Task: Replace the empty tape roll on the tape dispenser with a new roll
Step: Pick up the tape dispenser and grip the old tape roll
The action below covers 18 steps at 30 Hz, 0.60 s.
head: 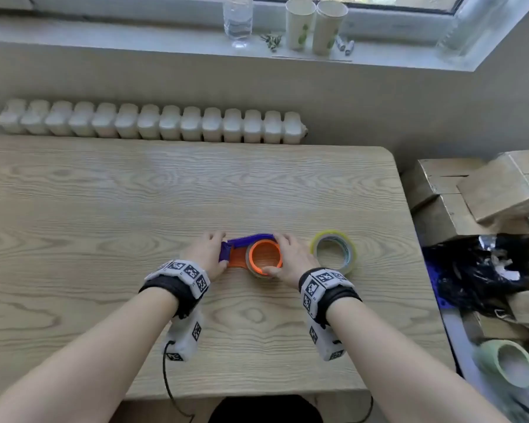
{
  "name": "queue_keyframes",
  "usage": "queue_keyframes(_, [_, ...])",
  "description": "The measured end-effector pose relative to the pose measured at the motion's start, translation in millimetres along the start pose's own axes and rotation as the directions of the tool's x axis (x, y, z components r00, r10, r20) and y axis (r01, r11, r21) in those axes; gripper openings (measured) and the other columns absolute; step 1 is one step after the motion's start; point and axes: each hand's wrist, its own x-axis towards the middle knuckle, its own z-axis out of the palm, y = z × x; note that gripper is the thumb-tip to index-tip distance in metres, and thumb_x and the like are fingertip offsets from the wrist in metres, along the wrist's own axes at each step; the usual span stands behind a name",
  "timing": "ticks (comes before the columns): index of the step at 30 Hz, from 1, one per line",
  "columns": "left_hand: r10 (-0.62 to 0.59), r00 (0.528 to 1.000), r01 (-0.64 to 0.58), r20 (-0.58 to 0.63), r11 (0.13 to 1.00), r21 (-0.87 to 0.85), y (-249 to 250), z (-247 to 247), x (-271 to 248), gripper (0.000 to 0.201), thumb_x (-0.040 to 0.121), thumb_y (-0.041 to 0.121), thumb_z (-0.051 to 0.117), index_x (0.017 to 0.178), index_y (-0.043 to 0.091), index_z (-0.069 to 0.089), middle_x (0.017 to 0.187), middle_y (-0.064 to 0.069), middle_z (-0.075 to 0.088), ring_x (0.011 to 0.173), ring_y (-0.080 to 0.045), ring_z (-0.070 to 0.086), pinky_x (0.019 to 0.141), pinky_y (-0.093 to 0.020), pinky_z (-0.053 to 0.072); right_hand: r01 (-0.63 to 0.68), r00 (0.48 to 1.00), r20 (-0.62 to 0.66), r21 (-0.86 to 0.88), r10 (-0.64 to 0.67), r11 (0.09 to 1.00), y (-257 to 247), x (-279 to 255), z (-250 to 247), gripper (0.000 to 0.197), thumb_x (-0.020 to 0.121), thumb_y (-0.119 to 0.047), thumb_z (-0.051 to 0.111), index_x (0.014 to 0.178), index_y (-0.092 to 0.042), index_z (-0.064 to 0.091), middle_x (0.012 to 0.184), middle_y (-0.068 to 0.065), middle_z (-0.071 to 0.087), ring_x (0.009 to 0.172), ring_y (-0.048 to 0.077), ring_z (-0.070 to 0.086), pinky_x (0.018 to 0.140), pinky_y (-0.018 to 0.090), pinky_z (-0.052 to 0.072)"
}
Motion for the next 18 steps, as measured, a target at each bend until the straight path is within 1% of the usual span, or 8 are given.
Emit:
queue_keyframes(3, [-0.033, 0.999, 0.032, 0.031, 0.999, 0.013, -3, 6, 9, 0.08, 0.077, 0.035, 0.066, 0.142, 0.018, 0.024, 0.139, -0.011, 0.043, 0.126, -0.03, 0.045, 0.097, -0.046, 0.044, -0.043, 0.999, 0.026, 0.065, 0.041, 0.997, 0, 7, 11, 0.103, 0.069, -0.046, 0.075, 0.147, -0.021, 0.014, 0.15, 0.007, 0.022, 0.139, 0.026, 0.027, 0.109, 0.042, 0.034])
queue_keyframes(5, [-0.043, 0.998, 0.044, 0.038, 0.999, -0.019, -2, 10, 13, 0.084, 0.075, 0.037, 0.069, 0.143, 0.016, 0.023, 0.138, -0.013, 0.045, 0.126, -0.03, 0.046, 0.099, -0.044, 0.043, -0.056, 0.998, 0.041, 0.083, 0.052, 0.995, 1, 10, 19, 0.112, 0.065, -0.048, 0.077, 0.148, -0.023, 0.006, 0.152, 0.007, 0.018, 0.14, 0.026, 0.026, 0.108, 0.042, 0.035])
queue_keyframes(6, [-0.048, 0.998, 0.05, 0.041, 0.998, -0.05, -2, 13, 14, 0.082, 0.076, 0.038, 0.068, 0.142, 0.015, 0.025, 0.137, -0.013, 0.046, 0.125, -0.03, 0.046, 0.099, -0.043, 0.042, -0.053, 0.998, 0.042, 0.091, 0.049, 0.994, 2, 11, 22, 0.116, 0.064, -0.048, 0.078, 0.148, -0.023, 0.003, 0.152, 0.007, 0.019, 0.14, 0.025, 0.026, 0.107, 0.041, 0.037])
queue_keyframes(8, [-0.053, 0.998, 0.056, 0.033, 0.993, -0.104, -1, 17, 15, 0.07, 0.078, 0.038, 0.066, 0.136, 0.013, 0.035, 0.133, -0.013, 0.05, 0.122, -0.029, 0.048, 0.098, -0.04, 0.041, -0.031, 0.999, 0.029, 0.082, 0.029, 0.996, 4, 13, 26, 0.12, 0.062, -0.044, 0.08, 0.148, -0.021, 0.0, 0.149, 0.007, 0.023, 0.137, 0.024, 0.03, 0.105, 0.039, 0.038])
queue_keyframes(10, [-0.048, 0.999, 0.049, 0.015, 0.989, -0.137, 1, 21, 16, 0.053, 0.081, 0.034, 0.062, 0.125, 0.01, 0.044, 0.124, -0.014, 0.056, 0.114, -0.03, 0.051, 0.092, -0.038, 0.042, -0.02, 1.0, 0.024, 0.078, 0.018, 0.997, 5, 13, 28, 0.119, 0.063, -0.037, 0.082, 0.148, -0.018, 0.001, 0.147, 0.008, 0.026, 0.135, 0.026, 0.033, 0.105, 0.039, 0.038])
queue_keyframes(13, [-0.068, 0.998, 0.065, -0.011, 0.98, -0.187, 4, 22, 15, 0.036, 0.081, 0.024, 0.059, 0.109, 0.005, 0.049, 0.111, -0.017, 0.061, 0.103, -0.033, 0.055, 0.084, -0.037, 0.041, -0.007, 0.999, 0.038, 0.078, 0.004, 0.997, 3, 14, 28, 0.111, 0.065, -0.031, 0.081, 0.147, -0.013, 0.008, 0.145, 0.01, 0.029, 0.134, 0.027, 0.035, 0.105, 0.039, 0.038])
queue_keyframes(16, [-0.091, 0.996, 0.09, 0.01, 0.969, -0.23, 8, 17, 9, 0.032, 0.078, 0.02, 0.059, 0.105, 0.004, 0.049, 0.105, -0.017, 0.063, 0.097, -0.033, 0.057, 0.079, -0.034, 0.041, 0.002, 0.999, 0.053, 0.084, -0.007, 0.996, 4, 10, 23, 0.108, 0.065, -0.03, 0.08, 0.146, -0.013, 0.01, 0.144, 0.01, 0.032, 0.133, 0.025, 0.036, 0.104, 0.037, 0.039])
queue_keyframes(18, [-0.119, 0.993, 0.12, 0.021, 0.949, -0.291, 13, 11, 4, 0.034, 0.077, 0.019, 0.06, 0.107, 0.006, 0.048, 0.101, -0.016, 0.065, 0.095, -0.033, 0.057, 0.078, -0.033, 0.042, 0.01, 1.0, 0.026, 0.092, -0.012, 0.996, 6, 5, 18, 0.106, 0.065, -0.029, 0.079, 0.146, -0.014, 0.012, 0.143, 0.009, 0.033, 0.133, 0.025, 0.037, 0.102, 0.037, 0.04])
